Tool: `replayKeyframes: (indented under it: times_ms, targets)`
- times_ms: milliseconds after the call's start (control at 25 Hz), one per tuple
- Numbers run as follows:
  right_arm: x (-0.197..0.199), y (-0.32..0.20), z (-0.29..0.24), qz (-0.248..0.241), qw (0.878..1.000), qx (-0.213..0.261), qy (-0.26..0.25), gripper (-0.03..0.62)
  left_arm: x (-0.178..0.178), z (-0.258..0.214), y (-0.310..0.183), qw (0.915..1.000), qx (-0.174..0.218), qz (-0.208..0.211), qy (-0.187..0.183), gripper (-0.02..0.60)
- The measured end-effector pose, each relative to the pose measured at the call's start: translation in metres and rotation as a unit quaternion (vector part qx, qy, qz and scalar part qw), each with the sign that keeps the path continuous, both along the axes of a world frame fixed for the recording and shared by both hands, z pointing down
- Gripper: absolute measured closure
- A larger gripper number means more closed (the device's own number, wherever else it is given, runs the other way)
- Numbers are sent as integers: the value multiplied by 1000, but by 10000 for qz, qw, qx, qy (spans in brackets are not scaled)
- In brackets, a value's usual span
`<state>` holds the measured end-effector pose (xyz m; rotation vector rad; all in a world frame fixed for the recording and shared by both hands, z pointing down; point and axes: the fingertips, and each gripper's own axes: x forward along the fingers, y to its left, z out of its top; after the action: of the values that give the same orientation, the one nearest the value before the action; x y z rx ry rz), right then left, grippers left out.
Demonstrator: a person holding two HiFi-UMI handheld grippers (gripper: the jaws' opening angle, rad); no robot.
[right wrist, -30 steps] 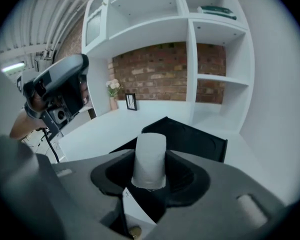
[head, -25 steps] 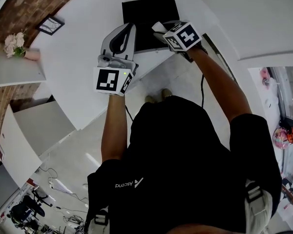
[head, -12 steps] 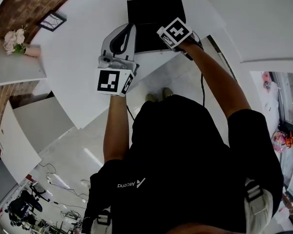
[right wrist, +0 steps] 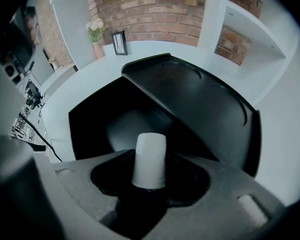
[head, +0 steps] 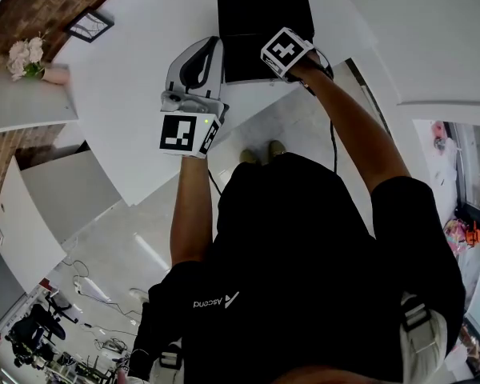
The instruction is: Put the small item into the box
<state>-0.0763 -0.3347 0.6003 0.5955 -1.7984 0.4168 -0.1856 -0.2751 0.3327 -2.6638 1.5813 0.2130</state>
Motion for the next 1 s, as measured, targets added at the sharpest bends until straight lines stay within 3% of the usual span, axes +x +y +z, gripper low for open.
replayKeyframes:
  times_ms: [360,800,1000]
  targets:
    - [-2,-2,1,-102,9998,146,123,373,-7,4,2,10000,-52,4,-10,583]
    - [-1,3,-22,-17,9977,414,-541,365,2,10,2,9999,-119,112,-44,583]
    - [0,4,-46,107,9919,633,-1093,365,9,10,3,9997,-140,179,-81,583]
